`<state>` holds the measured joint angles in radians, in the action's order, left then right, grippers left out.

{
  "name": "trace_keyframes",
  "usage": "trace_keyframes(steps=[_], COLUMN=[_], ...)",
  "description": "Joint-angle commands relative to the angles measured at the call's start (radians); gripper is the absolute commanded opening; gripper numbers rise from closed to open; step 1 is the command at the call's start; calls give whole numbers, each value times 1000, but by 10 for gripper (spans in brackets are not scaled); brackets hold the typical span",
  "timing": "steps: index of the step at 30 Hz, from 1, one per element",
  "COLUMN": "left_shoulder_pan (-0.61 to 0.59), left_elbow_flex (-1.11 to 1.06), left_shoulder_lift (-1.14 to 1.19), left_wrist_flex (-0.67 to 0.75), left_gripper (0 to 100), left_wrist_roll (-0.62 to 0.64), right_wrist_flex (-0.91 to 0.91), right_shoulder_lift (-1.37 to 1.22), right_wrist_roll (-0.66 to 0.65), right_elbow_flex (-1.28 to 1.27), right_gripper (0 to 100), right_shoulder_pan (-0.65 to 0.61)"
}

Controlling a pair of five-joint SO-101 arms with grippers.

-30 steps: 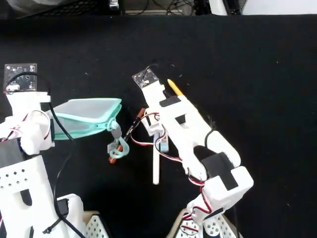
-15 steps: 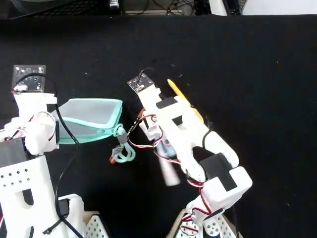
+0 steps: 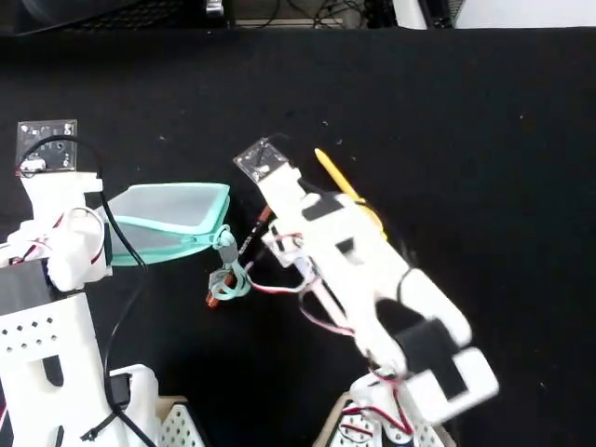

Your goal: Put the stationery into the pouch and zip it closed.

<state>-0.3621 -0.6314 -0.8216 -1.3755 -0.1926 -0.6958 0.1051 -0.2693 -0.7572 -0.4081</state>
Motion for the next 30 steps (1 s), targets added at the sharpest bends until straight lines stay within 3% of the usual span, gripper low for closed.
trace_keyframes(steps=[1,6,11,16,30], left_shoulder_pan=[8,8,8,7,7], left_elbow_flex=[-38,-38,-38,-38,-38], left_shoulder_lift=[5,5,5,5,5], left_wrist_flex=[9,9,9,9,9], left_gripper=[29,29,29,29,29], left_wrist_roll=[14,12,14,14,15], right_wrist_flex=[121,155,157,46,-141], right_shoulder_lift=[124,136,128,91,-216], right_wrist_roll=[-40,-40,-38,5,9], right_elbow_flex=[-105,-134,-133,-133,183], right_gripper=[12,12,16,162,155], right_shoulder_pan=[89,104,38,-52,-69])
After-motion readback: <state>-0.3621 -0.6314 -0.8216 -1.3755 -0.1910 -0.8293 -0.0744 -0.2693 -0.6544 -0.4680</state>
